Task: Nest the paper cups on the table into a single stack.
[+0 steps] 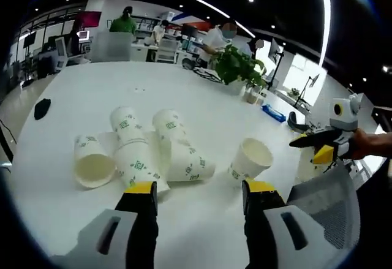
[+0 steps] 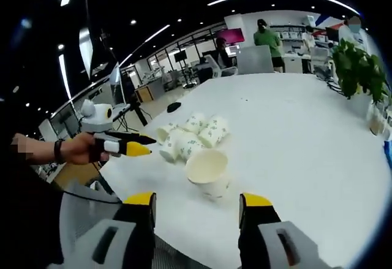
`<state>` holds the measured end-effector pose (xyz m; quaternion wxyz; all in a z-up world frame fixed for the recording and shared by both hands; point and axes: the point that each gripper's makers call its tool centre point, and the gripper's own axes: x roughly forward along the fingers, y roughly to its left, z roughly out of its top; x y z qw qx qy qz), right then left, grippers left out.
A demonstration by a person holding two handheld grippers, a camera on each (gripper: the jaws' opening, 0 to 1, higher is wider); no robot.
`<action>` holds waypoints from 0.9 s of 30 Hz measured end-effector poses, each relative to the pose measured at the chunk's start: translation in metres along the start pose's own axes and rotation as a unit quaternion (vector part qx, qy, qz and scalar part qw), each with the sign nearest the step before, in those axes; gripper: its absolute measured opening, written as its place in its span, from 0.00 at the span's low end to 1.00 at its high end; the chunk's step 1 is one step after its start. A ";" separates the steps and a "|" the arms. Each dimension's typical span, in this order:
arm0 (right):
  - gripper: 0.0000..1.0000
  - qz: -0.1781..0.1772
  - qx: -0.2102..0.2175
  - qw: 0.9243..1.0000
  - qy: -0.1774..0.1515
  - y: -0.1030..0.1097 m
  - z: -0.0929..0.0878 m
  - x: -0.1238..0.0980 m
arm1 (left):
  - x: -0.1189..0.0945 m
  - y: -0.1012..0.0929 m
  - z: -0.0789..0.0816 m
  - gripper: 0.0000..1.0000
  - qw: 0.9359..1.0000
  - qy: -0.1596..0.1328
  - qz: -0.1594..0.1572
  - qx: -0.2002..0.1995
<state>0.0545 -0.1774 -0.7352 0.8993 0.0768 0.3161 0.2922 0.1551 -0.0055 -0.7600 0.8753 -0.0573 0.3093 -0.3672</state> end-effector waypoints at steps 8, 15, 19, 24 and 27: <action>0.53 -0.008 0.029 1.000 -0.002 0.013 -0.020 -0.009 | 0.030 0.003 0.004 0.54 1.000 0.020 -0.017 0.006; 0.53 -0.014 0.029 0.999 -0.003 0.016 -0.019 -0.013 | 0.047 0.004 0.010 0.51 0.999 0.033 -0.029 0.012; 0.52 -0.017 0.037 0.999 -0.009 0.014 -0.018 -0.014 | 0.055 0.005 0.015 0.45 0.998 0.032 -0.049 -0.014; 0.52 -0.019 0.039 0.999 -0.010 0.011 -0.019 -0.015 | 0.057 0.001 0.013 0.43 0.997 0.042 -0.062 -0.024; 0.51 -0.021 0.042 0.999 -0.012 0.010 -0.021 -0.014 | 0.057 -0.004 0.011 0.41 0.996 0.043 -0.072 -0.029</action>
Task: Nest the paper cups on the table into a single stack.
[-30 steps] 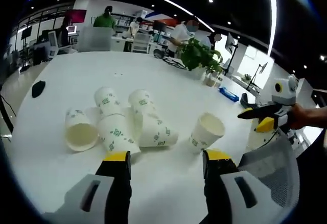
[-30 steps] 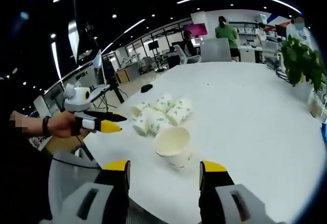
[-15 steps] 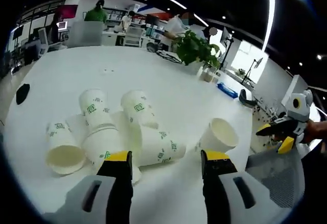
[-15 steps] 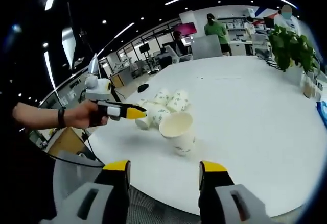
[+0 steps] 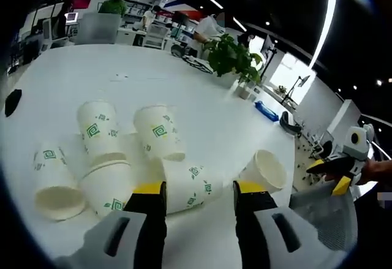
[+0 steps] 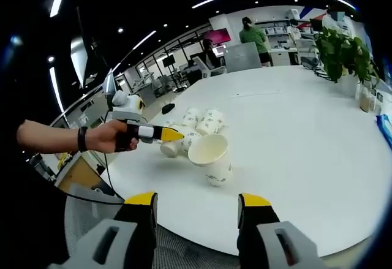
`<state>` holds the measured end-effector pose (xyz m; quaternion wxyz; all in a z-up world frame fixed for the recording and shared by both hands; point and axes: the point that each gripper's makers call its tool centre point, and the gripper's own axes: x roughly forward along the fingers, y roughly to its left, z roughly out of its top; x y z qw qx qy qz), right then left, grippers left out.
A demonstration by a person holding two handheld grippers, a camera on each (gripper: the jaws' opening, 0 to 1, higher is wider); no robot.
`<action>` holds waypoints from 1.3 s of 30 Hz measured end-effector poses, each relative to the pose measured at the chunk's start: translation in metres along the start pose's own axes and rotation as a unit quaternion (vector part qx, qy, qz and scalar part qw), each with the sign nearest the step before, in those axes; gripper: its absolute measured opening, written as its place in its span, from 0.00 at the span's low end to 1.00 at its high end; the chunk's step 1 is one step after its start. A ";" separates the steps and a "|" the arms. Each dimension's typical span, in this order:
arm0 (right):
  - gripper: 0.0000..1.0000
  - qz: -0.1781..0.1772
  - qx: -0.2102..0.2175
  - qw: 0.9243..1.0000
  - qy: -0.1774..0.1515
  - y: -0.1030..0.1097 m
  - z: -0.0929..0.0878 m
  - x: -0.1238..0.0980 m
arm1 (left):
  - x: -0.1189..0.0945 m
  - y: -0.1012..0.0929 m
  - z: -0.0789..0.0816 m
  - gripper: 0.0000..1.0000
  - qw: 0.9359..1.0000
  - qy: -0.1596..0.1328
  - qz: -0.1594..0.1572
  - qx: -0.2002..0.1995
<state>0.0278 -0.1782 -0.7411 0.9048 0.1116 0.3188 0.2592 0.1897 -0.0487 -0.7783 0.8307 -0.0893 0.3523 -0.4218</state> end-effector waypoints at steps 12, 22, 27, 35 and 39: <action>0.50 0.000 0.005 1.000 -0.005 -0.003 -0.001 0.001 | 0.008 -0.016 -0.017 0.18 0.998 -0.004 -0.031 -0.047; 0.49 0.003 0.004 1.000 -0.005 -0.002 0.000 0.001 | 0.015 -0.028 -0.026 0.06 0.997 -0.010 -0.039 -0.067; 0.49 0.003 0.006 1.000 -0.006 -0.004 0.000 0.002 | 0.017 -0.028 -0.023 0.00 0.997 -0.020 -0.037 -0.072; 0.49 0.001 0.007 1.000 -0.010 -0.003 0.002 0.001 | 0.018 -0.021 -0.018 0.00 0.996 -0.032 -0.028 -0.075; 0.49 0.000 0.006 1.000 -0.012 -0.002 0.003 0.001 | 0.007 -0.026 -0.010 0.00 0.996 -0.045 -0.024 -0.070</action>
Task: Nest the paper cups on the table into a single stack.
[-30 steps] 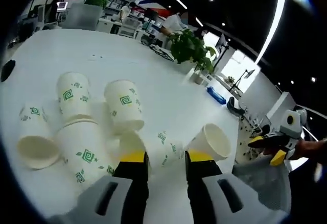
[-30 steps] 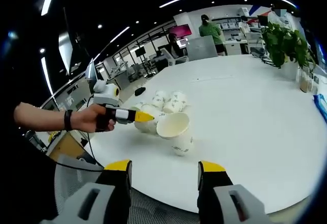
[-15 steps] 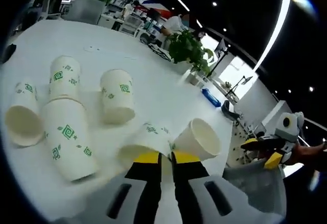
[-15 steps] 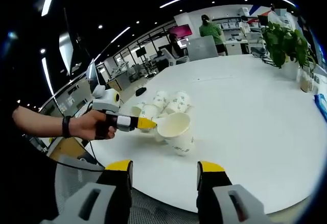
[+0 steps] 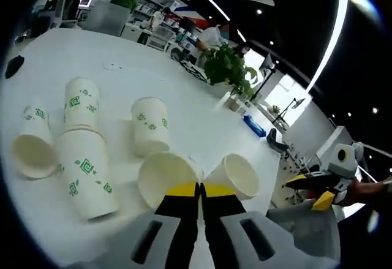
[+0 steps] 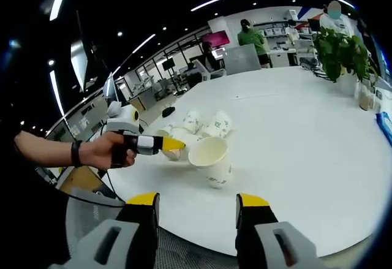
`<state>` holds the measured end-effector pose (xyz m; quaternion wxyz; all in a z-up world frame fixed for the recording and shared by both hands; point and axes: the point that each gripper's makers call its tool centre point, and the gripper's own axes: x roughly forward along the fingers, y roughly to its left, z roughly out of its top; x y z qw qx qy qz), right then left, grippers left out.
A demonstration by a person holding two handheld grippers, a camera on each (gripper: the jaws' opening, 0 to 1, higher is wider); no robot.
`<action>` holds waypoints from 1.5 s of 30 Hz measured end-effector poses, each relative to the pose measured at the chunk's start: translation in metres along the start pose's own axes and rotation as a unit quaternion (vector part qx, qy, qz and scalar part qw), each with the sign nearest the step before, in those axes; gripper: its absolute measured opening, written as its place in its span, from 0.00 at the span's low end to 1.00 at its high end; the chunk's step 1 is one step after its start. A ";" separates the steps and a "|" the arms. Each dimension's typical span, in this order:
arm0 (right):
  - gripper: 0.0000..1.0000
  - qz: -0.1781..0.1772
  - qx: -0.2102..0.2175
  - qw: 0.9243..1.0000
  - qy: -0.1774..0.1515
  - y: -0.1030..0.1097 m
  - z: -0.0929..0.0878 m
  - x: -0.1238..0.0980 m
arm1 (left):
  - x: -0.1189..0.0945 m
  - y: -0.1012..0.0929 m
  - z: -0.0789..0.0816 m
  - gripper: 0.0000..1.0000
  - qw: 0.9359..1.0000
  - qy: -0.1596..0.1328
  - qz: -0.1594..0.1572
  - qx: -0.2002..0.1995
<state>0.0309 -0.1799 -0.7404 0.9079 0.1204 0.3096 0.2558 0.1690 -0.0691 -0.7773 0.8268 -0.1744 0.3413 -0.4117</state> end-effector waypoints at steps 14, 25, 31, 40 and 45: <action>0.49 0.004 -0.005 1.000 0.001 0.003 -0.001 0.000 | -0.028 -0.019 0.035 0.00 0.999 -0.045 0.004 0.025; 0.49 0.004 -0.006 1.000 0.000 0.003 0.000 0.000 | -0.045 -0.051 0.071 0.00 0.995 -0.068 -0.022 0.073; 0.49 0.003 -0.007 1.000 -0.001 0.003 0.000 -0.001 | -0.045 -0.067 0.072 0.00 0.992 -0.061 -0.035 0.101; 0.49 0.000 -0.004 1.000 -0.002 0.001 0.000 -0.001 | -0.037 -0.085 0.062 0.00 0.990 -0.045 -0.055 0.121; 0.49 -0.001 -0.003 1.000 -0.003 0.002 0.000 -0.002 | -0.031 -0.093 0.057 0.00 0.989 -0.032 -0.063 0.129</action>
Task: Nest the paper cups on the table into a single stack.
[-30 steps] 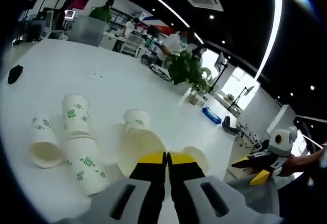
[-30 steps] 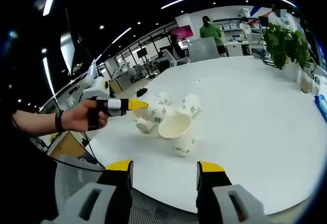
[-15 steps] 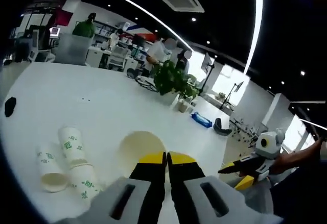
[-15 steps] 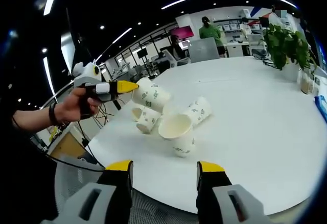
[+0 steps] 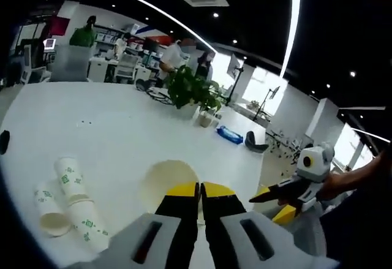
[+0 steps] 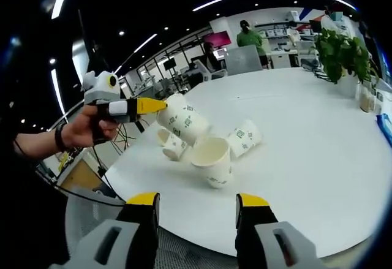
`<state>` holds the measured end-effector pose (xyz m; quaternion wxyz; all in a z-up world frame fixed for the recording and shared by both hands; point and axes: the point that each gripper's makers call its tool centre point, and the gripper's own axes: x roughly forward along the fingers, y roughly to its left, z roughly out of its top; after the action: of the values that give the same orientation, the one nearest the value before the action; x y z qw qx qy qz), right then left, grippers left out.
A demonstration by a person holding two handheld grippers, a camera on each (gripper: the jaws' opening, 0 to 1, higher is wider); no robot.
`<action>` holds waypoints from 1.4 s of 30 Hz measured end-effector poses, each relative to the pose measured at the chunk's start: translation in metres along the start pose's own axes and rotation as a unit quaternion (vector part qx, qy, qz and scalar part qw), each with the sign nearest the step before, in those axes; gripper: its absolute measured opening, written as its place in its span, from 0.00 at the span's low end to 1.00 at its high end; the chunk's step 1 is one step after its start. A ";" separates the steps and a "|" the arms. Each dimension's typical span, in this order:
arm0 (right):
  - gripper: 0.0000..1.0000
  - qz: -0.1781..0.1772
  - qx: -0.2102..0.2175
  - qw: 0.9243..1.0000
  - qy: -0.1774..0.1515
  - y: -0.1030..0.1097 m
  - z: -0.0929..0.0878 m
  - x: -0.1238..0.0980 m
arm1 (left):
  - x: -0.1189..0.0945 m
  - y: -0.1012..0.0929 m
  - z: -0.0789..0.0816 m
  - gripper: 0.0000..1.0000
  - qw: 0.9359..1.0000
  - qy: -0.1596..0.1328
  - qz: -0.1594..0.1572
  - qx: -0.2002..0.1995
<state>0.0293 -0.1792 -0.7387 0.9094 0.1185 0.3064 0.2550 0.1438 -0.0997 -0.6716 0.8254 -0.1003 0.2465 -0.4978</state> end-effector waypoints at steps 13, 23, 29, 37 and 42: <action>0.49 0.000 0.003 1.000 -0.002 -0.001 0.001 0.000 | 0.014 -0.012 -0.010 0.00 1.000 0.021 -0.008 0.013; 0.49 0.000 0.004 1.000 -0.004 -0.001 0.001 0.000 | 0.018 -0.015 -0.018 0.00 0.999 0.036 -0.010 0.028; 0.49 0.000 0.004 1.000 -0.003 -0.003 0.001 0.001 | 0.020 -0.015 -0.020 0.00 0.998 0.042 -0.007 0.038; 0.49 0.001 0.003 1.000 -0.002 0.000 0.002 0.000 | 0.024 -0.017 -0.022 0.00 0.998 0.047 -0.007 0.047; 0.49 0.002 0.003 1.000 -0.002 0.001 0.002 0.000 | 0.028 -0.017 -0.027 0.00 0.996 0.059 -0.006 0.063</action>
<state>0.0298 -0.1784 -0.7361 0.9094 0.1218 0.3047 0.2554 0.1275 -0.1303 -0.6962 0.8113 -0.0196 0.2624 -0.5221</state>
